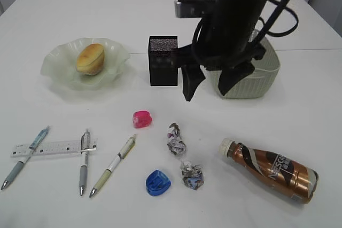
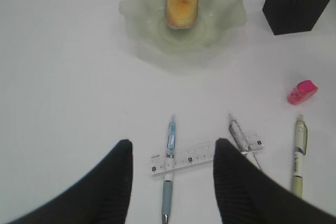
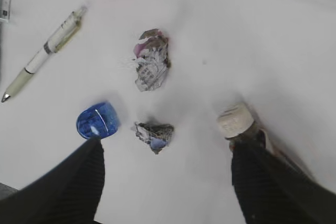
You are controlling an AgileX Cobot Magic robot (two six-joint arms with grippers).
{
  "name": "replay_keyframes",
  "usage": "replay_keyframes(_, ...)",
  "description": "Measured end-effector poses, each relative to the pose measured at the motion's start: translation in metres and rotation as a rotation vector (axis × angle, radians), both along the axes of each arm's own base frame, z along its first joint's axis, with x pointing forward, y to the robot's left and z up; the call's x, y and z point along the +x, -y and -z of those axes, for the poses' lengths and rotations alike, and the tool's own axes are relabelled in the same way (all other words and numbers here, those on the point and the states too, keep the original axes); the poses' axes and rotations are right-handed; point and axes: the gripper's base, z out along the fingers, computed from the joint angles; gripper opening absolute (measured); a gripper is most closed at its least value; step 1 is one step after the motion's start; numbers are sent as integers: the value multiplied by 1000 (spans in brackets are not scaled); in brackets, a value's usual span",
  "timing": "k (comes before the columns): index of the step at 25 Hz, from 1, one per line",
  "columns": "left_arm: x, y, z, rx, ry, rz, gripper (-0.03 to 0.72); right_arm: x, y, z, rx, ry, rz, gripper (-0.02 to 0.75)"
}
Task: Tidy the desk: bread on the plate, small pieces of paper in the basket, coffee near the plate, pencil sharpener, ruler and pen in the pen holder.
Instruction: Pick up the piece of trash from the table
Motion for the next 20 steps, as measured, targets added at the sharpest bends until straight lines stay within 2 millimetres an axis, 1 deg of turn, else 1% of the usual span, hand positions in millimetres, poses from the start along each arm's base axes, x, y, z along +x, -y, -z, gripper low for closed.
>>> replay_keyframes(4, -1, 0, 1, 2, -15, -1, 361, 7, -6, 23, -3, -58, 11, 580)
replay_keyframes(13, -1, -1, 2, 21, -20, 0, 361, 13, -13, 48, 12, -121, 24, 580)
replay_keyframes(17, -1, -1, 2, 28, -23, 0, 361, 19, -17, 57, 37, -99, 37, 580)
replay_keyframes(20, -2, -2, 2, 31, -31, -1, 361, 24, -20, 70, 43, -100, 46, 580)
